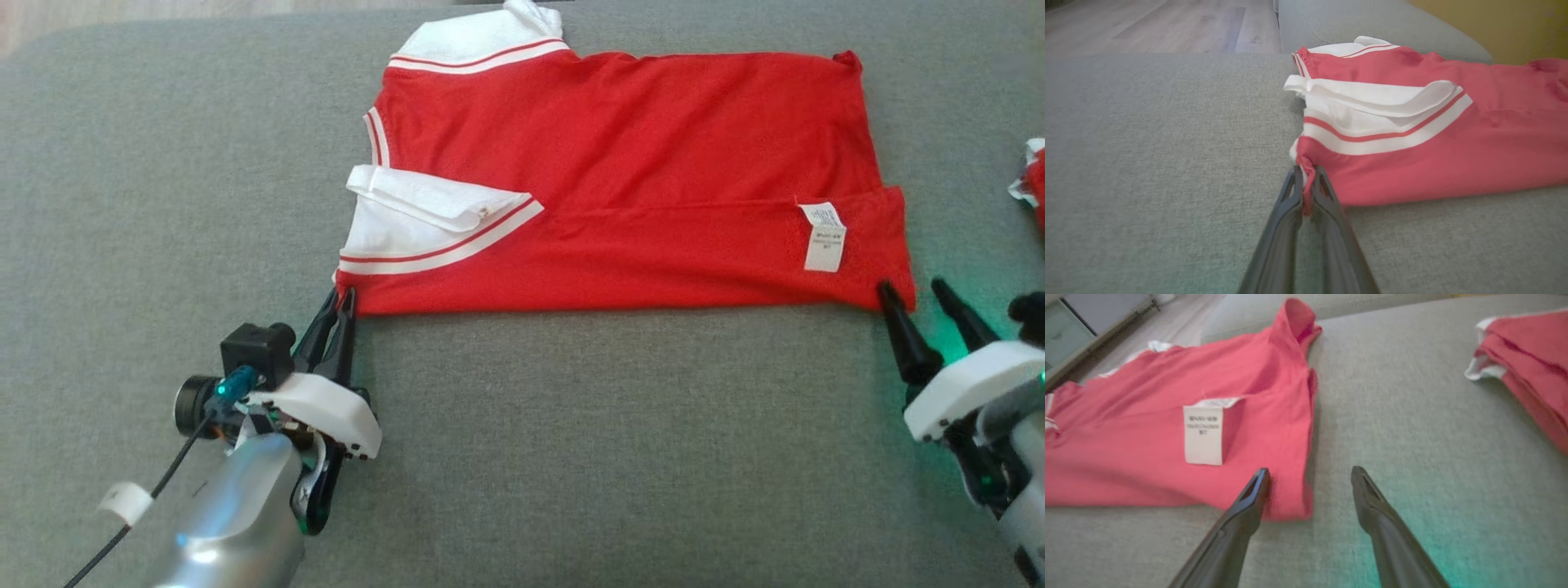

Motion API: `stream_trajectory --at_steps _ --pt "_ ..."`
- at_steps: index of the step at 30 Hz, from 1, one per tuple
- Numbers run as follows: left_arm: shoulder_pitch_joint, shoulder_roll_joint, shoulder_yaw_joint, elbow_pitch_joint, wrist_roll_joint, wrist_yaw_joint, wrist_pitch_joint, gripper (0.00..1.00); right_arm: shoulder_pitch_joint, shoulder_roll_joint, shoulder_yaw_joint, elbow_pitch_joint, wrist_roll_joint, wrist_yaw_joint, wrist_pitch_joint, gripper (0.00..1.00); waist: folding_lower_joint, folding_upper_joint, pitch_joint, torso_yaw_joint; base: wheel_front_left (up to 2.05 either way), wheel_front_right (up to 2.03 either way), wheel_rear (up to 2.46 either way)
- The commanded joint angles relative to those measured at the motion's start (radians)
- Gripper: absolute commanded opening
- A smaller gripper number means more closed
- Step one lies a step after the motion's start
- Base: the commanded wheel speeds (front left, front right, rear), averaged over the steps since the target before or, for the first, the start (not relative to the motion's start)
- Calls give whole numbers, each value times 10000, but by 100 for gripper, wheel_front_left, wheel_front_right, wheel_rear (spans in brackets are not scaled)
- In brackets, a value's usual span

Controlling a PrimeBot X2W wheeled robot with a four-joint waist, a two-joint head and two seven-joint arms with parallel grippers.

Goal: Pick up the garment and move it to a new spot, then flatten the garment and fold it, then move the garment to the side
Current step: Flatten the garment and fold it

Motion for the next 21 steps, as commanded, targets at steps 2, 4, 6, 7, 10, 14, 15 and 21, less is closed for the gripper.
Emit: stream_trajectory --at_steps 2,4,6,7,10,14,15,21 --pt "-26 323 394 -301 106 59 -49 0 10 -69 168 106 -136 -7 184 100 0 0 -20 72 0 0 0" --pt "9 327 428 -420 174 49 -49 0 -26 13 265 257 -105 -7 413 90 0 0 -29 103 0 0 0" --pt "62 333 462 -561 250 26 -49 0 -48 21 394 229 -31 -7 553 3 0 0 -51 110 0 0 0" --pt "101 340 456 -622 303 21 -50 0 -51 5 437 200 16 -7 582 0 0 0 -71 107 0 0 0" --pt "283 405 459 -791 458 27 -50 0 -23 -132 564 88 150 -7 670 0 0 0 -218 79 0 0 0" --pt "678 576 517 -1163 583 7 -50 0 218 -533 671 -231 383 -7 707 0 0 0 -481 55 0 0 0" --pt "806 637 527 -1279 609 5 -50 0 329 -673 692 -333 441 -7 698 0 0 0 -559 57 0 0 0" --pt "1922 1059 371 -2160 700 55 -43 0 1348 -1529 672 -1110 832 -7 591 0 0 0 -992 33 0 0 0"
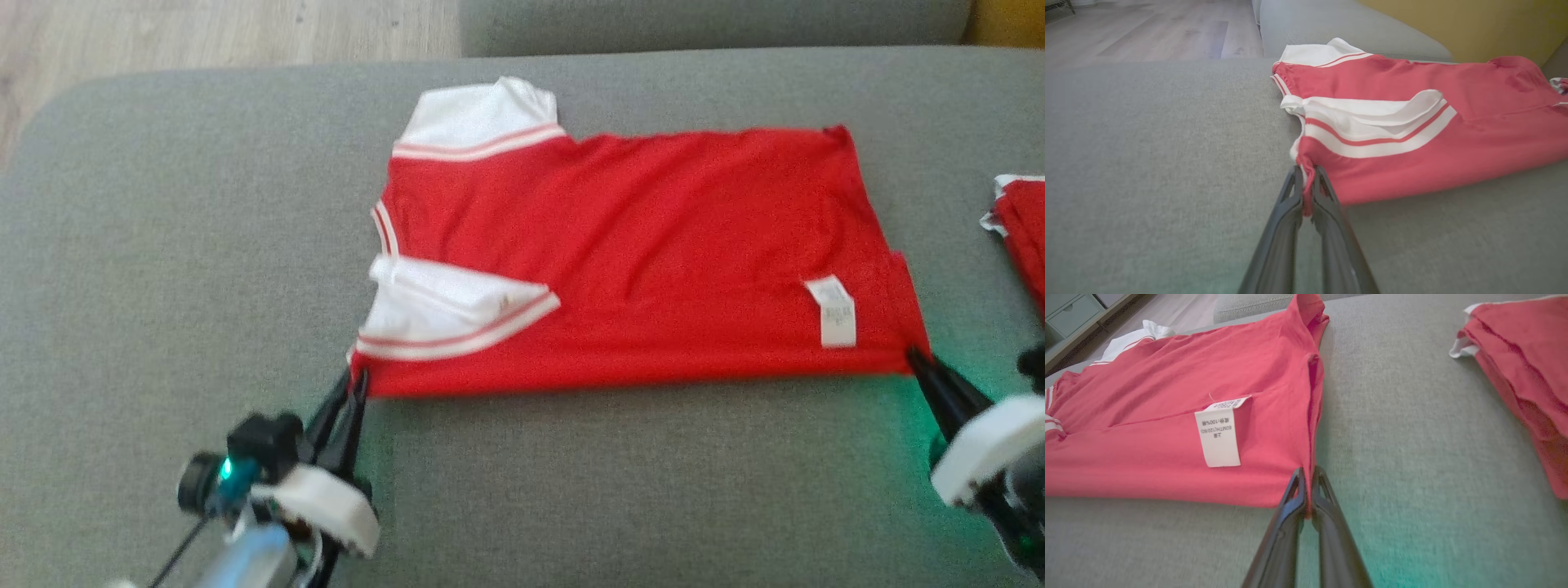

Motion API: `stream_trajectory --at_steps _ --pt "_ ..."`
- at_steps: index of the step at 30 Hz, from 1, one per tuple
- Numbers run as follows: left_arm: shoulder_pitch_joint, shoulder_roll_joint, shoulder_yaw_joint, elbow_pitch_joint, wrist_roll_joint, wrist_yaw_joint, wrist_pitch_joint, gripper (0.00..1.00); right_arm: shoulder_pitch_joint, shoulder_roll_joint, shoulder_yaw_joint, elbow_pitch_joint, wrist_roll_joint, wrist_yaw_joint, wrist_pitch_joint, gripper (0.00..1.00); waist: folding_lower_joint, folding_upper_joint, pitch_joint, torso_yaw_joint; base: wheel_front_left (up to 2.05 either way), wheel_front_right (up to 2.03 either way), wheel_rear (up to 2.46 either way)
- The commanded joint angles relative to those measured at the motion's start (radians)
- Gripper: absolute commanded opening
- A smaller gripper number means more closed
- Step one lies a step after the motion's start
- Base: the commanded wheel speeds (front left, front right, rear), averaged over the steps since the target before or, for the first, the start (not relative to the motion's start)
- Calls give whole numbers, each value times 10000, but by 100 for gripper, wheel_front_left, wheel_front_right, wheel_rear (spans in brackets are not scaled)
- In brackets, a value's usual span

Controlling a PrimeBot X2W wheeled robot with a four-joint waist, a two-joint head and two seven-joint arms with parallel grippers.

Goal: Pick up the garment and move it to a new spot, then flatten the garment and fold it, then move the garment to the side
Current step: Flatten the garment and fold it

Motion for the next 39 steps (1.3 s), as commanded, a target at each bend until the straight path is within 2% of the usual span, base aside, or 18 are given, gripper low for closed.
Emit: stream_trajectory --at_steps 1,8,16,21,22,23,24,25,26,27,34,39 --pt "282 496 279 -546 65 79 -24 0 565 -692 5 -446 160 -7 -172 0 1 0 -171 -24 0 0 0" --pt "1962 924 92 -2146 -124 529 357 0 2126 -1288 -457 -1566 227 -7 -214 0 1 0 -390 -98 0 0 0" --pt "3083 1236 87 -3587 -317 1142 774 0 3184 -1106 -1077 -2216 -102 -7 88 0 1 0 -569 -183 0 0 0" --pt "3298 1394 40 -4051 -331 1316 1013 0 3531 -874 -1507 -2498 -374 -7 414 0 1 0 -611 -213 0 0 0" --pt "3301 1408 33 -4088 -333 1331 1044 0 3579 -829 -1601 -2535 -429 -7 474 3 1 0 -608 -220 0 0 0" --pt "3293 1415 29 -4120 -339 1342 1069 0 3620 -780 -1722 -2547 -494 -7 523 37 1 0 -598 -226 0 0 0" --pt "3281 1414 26 -4148 -348 1349 1090 0 3655 -723 -1836 -2558 -567 -7 575 89 1 0 -585 -235 0 0 0" --pt "3271 1403 22 -4171 -383 1337 1124 13 3683 -663 -1949 -2577 -649 -7 628 100 1 0 -567 -248 0 0 0" --pt "3254 1394 2 -4181 -429 1301 1194 45 3701 -601 -2095 -2592 -753 -7 637 100 1 0 -542 -265 0 0 0" --pt "3207 1391 -16 -4178 -442 1280 1249 100 3711 -530 -2238 -2620 -866 -7 631 100 1 0 -516 -278 0 0 0" --pt "2365 1429 52 -4342 -201 1302 1328 100 3631 -15 -3017 -3048 -1620 -7 548 100 1 0 -281 -475 0 0 0" --pt "834 1883 148 -4619 231 1054 1899 100 3331 248 -3336 -3572 -2187 -7 472 100 1 0 212 -691 0 0 0"
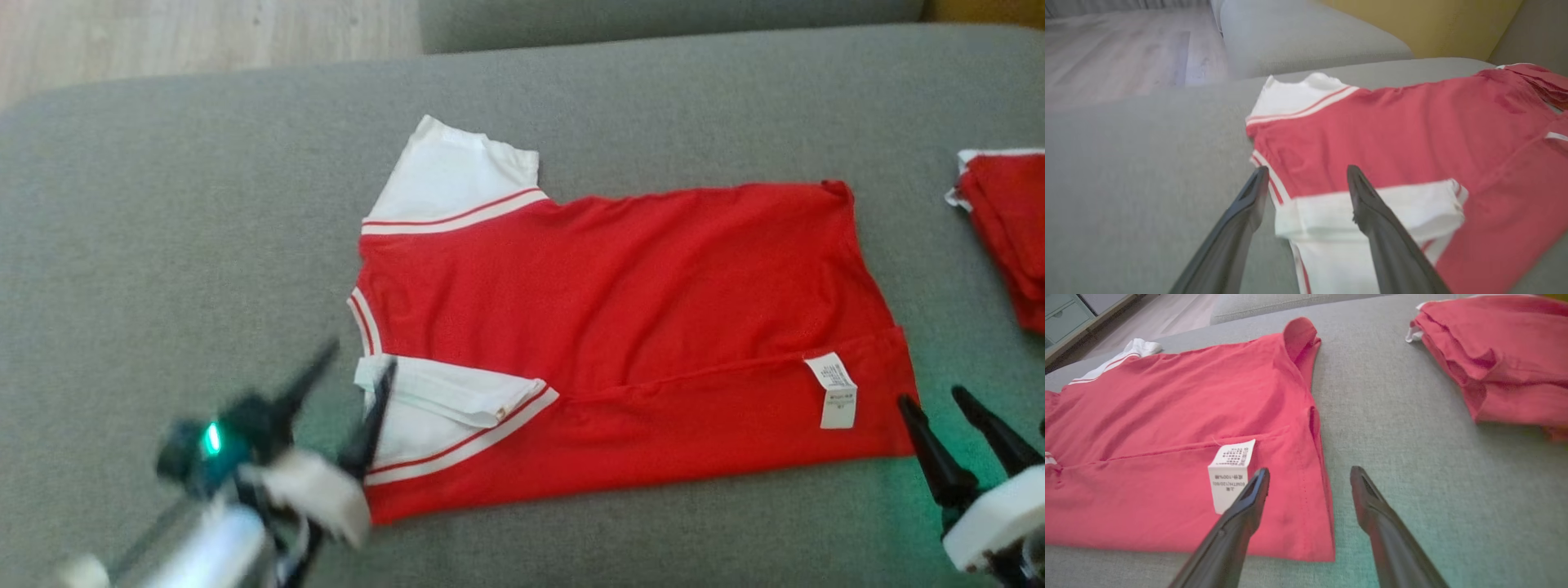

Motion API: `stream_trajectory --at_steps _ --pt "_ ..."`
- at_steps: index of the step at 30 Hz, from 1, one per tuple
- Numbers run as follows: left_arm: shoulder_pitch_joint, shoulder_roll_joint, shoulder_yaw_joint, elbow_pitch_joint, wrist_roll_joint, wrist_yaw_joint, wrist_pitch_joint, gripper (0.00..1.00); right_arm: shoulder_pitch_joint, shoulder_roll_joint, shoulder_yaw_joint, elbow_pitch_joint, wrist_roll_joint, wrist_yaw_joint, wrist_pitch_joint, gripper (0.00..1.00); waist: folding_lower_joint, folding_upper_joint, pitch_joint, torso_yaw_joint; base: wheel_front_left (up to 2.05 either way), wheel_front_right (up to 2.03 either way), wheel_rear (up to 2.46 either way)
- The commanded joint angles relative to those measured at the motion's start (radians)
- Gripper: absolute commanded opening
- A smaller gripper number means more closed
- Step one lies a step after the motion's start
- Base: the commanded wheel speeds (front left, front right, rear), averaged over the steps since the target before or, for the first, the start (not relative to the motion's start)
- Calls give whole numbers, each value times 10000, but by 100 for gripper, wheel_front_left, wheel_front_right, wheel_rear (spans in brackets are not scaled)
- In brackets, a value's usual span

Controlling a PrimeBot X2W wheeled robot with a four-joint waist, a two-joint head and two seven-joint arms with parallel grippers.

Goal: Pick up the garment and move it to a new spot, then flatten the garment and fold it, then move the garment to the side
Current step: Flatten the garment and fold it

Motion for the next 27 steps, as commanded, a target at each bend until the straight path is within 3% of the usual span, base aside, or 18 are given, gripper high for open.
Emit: stream_trajectory --at_steps 1,8,11,14,22,27 --pt "-1097 423 525 -381 137 -127 183 100 -349 -234 -51 -385 -217 -7 -60 100 -1 0 298 -182 0 0 0" --pt "-4144 948 937 135 125 -968 1632 100 -881 -25 -123 -1018 -766 -7 218 100 -1 0 1126 -666 0 0 0" --pt "-5917 901 908 1140 -152 -1712 2708 100 -1077 -1 -191 -1225 -887 -7 296 100 -1 0 1634 -895 0 0 0" --pt "-7047 825 808 2080 -375 -2047 3450 100 -1287 31 -120 -1311 -986 -7 348 100 -1 0 1984 -1149 0 0 0" --pt "-8880 745 224 4013 -780 -2358 4907 100 -1879 24 118 -1382 -1010 -7 356 100 -1 0 2959 -1720 0 0 0" --pt "-9581 681 -189 5020 -730 -2390 4999 100 -2255 11 265 -1307 -1010 -7 259 100 -1 0 3446 -1985 0 0 0"
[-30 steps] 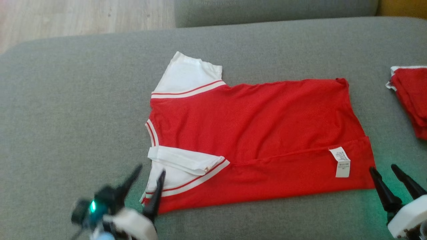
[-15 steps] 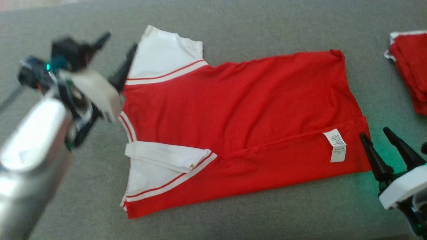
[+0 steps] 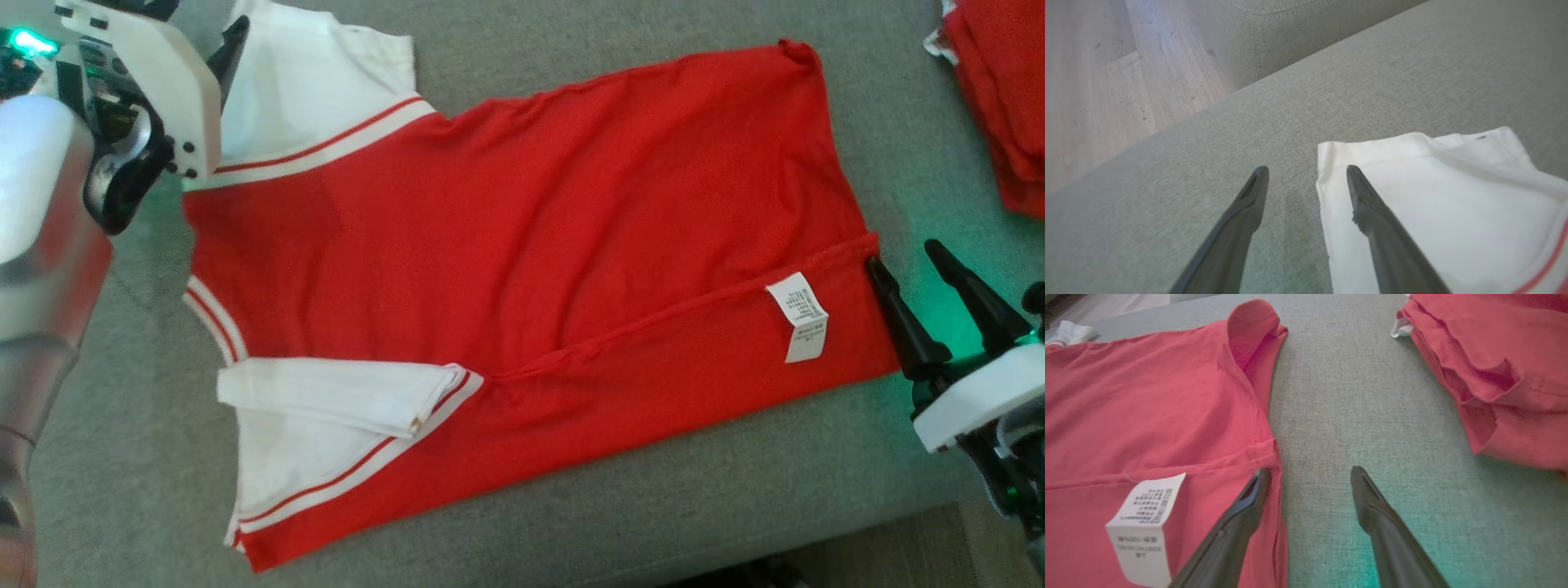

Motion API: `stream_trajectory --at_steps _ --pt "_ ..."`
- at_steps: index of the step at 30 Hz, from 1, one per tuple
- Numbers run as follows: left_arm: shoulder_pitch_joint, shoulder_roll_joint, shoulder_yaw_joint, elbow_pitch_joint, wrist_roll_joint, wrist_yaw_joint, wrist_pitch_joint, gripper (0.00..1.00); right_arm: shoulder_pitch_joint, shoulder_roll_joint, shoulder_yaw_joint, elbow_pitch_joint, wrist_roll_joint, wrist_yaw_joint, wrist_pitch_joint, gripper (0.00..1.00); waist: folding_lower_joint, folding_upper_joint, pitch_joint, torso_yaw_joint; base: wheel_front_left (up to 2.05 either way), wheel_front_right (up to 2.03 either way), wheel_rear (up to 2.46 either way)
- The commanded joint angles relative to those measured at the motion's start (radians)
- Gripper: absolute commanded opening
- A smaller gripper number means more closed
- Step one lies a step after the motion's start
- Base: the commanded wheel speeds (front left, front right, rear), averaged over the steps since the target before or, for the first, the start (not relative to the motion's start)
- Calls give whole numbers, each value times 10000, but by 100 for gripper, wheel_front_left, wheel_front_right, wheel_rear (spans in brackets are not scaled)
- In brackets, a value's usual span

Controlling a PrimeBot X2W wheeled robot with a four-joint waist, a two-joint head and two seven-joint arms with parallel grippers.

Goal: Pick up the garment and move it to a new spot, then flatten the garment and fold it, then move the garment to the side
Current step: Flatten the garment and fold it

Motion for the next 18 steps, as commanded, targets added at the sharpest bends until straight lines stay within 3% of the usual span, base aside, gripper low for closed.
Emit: stream_trajectory --at_steps 1,7,8,11,18 --pt "-609 306 222 -13 24 -48 -82 100 -39 -265 135 -187 -76 -7 -81 100 -2 0 305 -257 0 0 0" --pt "-920 243 -344 582 -152 -54 -343 100 -194 -317 202 -8 -46 -7 -164 100 -2 0 406 -339 0 0 0" --pt "-956 245 -450 627 -205 -55 -378 63 -212 -322 204 10 -45 -7 -164 100 -2 0 403 -339 0 0 0" --pt "-1031 252 -740 724 -456 -55 -473 0 -265 -338 201 33 -61 -7 -130 100 -2 0 377 -329 0 0 0" --pt "-1365 286 -1415 679 -796 -56 -1132 0 -800 -645 259 -358 179 -7 264 100 -2 0 300 -152 0 0 0"
